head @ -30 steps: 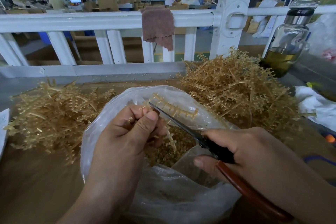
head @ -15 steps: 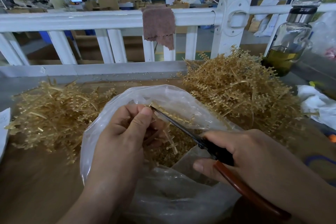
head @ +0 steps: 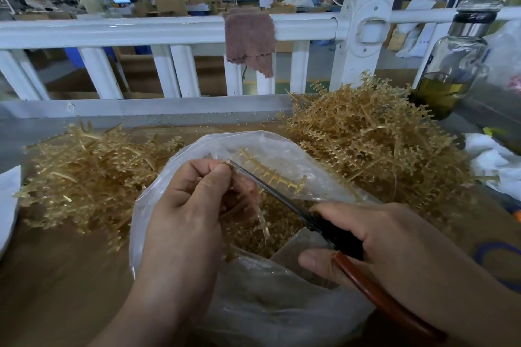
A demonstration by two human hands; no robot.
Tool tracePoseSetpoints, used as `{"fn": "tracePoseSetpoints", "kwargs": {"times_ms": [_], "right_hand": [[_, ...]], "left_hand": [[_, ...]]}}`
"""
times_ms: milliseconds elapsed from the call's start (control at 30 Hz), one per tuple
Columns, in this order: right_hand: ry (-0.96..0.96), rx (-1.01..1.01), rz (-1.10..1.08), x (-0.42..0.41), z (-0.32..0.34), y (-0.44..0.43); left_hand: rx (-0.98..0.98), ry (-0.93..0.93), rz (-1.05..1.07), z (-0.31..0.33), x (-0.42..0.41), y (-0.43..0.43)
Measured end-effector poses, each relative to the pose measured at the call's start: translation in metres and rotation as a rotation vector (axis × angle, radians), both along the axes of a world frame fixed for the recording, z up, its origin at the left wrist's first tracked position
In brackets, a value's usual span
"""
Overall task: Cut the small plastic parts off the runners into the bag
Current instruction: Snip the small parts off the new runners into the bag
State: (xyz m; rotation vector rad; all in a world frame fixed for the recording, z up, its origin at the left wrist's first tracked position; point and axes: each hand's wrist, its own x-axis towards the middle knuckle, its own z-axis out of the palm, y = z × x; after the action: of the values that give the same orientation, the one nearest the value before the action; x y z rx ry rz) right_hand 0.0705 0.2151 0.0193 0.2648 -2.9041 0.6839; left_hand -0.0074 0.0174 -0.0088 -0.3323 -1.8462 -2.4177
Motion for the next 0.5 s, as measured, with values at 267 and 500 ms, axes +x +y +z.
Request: {"fn": "tracePoseSetpoints", "kwargs": {"times_ms": [267,500], "right_hand": [[-0.007,-0.014,-0.013,-0.0001,0.0011,-0.0017],[-0.004,-0.012,-0.015,-0.0003,0.0,-0.0023]], "left_hand": [[0.05,-0.037,-0.056,0.0034,0.0034,0.0024],[0.039,-0.031,-0.042,0.0019,0.0023,0.0019]]}}
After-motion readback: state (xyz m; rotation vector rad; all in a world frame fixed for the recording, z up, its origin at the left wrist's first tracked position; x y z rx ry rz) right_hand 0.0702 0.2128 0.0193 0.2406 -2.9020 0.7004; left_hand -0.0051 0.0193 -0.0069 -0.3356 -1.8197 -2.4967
